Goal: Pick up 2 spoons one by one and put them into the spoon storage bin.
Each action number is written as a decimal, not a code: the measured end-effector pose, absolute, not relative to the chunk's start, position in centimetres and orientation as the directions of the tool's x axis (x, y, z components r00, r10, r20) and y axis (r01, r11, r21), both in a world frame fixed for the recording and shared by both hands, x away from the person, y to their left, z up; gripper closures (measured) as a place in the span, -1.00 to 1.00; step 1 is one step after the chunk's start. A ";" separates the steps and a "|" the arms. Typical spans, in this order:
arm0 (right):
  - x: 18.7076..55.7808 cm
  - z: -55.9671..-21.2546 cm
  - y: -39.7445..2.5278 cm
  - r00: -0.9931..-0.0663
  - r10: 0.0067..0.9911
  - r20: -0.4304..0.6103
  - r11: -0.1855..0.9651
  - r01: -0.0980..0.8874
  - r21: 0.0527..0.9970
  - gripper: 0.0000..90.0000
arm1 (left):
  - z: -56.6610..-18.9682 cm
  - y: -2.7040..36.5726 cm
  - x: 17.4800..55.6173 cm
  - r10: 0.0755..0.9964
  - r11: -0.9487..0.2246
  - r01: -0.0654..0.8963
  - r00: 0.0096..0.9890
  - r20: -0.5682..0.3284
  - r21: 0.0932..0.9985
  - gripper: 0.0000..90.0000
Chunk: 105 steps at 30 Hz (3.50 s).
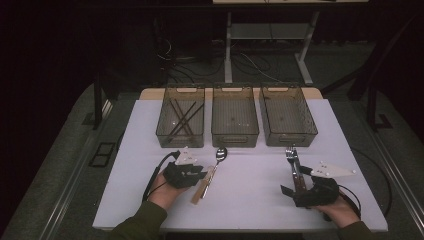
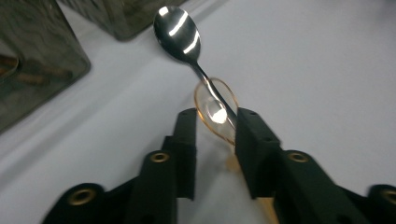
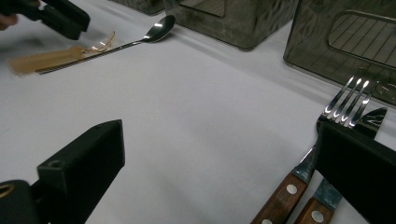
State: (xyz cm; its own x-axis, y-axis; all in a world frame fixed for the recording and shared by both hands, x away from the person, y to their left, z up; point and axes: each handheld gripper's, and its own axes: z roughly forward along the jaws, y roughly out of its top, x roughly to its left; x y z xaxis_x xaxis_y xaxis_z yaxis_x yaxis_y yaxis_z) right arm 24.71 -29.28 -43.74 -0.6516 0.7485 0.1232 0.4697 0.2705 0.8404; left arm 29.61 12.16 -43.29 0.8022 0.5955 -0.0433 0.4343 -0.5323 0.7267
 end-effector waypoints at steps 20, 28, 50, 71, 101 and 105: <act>24.6 -43.7 -29.1 -0.655 0.747 0.113 0.282 0.466 0.839 -0.96 | -43.9 12.9 25.0 0.590 -0.566 0.491 0.802 -0.090 0.662 0.21; 24.6 -43.8 -29.1 -0.655 0.747 0.113 0.284 0.467 0.838 -0.96 | -44.2 12.7 24.9 0.578 -0.588 0.484 0.812 -0.082 0.648 0.31; 24.6 -43.8 -29.1 -0.656 0.746 0.111 0.285 0.466 0.838 -0.96 | -44.0 13.0 25.2 0.597 -0.557 0.536 0.789 -0.142 0.634 0.59; 24.6 -43.7 -28.8 -0.662 0.740 0.114 0.288 0.466 0.837 -0.96 | -42.8 14.1 25.7 0.585 -0.536 0.488 0.803 -0.113 0.689 0.63; 25.3 -44.4 -27.8 -0.681 0.727 0.091 0.321 0.453 0.831 -0.96 | -41.0 13.8 28.4 0.511 -0.521 0.383 0.856 -0.080 0.763 0.63; 25.3 -44.4 -27.7 -0.682 0.726 0.090 0.325 0.456 0.829 -0.96 | -40.6 13.6 28.9 0.507 -0.513 0.379 0.858 -0.084 0.770 0.63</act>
State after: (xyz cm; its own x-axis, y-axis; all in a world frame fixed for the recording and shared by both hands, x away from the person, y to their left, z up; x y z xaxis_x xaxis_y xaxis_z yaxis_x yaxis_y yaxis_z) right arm 25.30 -27.74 -44.42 -0.6816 0.7262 0.0899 0.4556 0.3250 0.8288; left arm 28.95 13.57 -40.64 0.8577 0.5073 -0.0842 0.3789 -0.5127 0.7705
